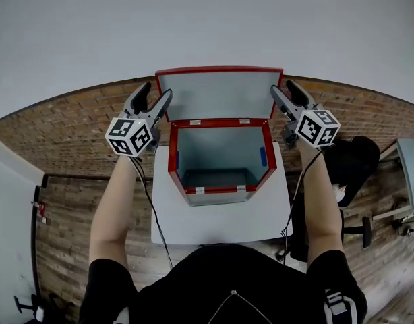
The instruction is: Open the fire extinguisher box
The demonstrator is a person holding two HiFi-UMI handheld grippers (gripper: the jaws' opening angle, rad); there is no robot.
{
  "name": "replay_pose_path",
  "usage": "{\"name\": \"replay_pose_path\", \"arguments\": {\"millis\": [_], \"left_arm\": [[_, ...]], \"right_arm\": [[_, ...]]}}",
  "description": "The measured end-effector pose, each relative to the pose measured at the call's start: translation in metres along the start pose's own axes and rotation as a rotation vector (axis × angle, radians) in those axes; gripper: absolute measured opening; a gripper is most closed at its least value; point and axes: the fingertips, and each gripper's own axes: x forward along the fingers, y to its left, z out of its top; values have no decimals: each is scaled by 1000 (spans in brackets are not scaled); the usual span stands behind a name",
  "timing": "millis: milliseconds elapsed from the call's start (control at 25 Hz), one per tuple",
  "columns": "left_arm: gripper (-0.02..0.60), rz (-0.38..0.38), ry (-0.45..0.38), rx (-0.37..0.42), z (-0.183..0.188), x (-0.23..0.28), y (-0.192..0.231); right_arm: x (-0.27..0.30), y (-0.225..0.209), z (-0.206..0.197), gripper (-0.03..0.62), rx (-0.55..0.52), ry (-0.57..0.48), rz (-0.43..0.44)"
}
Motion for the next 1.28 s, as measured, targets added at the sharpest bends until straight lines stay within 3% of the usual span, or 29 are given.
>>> {"name": "replay_pose_path", "arguments": {"millis": [120,280,480,640,760,960,1280], "left_arm": [[345,26,-8,17,8,-22,-5],[340,32,-12,11,9,-56,-26],[294,43,-33,-33,3,-98,-62],[243,22,-32,-19,-6,-123,-95],[225,1,-18,-17,-17,-136,-113],[190,-24,-1,-21,-30,-152,-141],[120,-55,17,-33,-55,-168,-184]], "right_arm": [[-23,12,10,290,20,-37,10],[-46,56,11,288,17,-46,87],[-69,116,-9,287,-5,-13,191],[-85,154,-31,260,-45,21,229],[-95,167,-42,168,-48,27,212],[-110,171,-51,69,-35,27,150],[-139,185,-89,23,-20,50,88]]}}
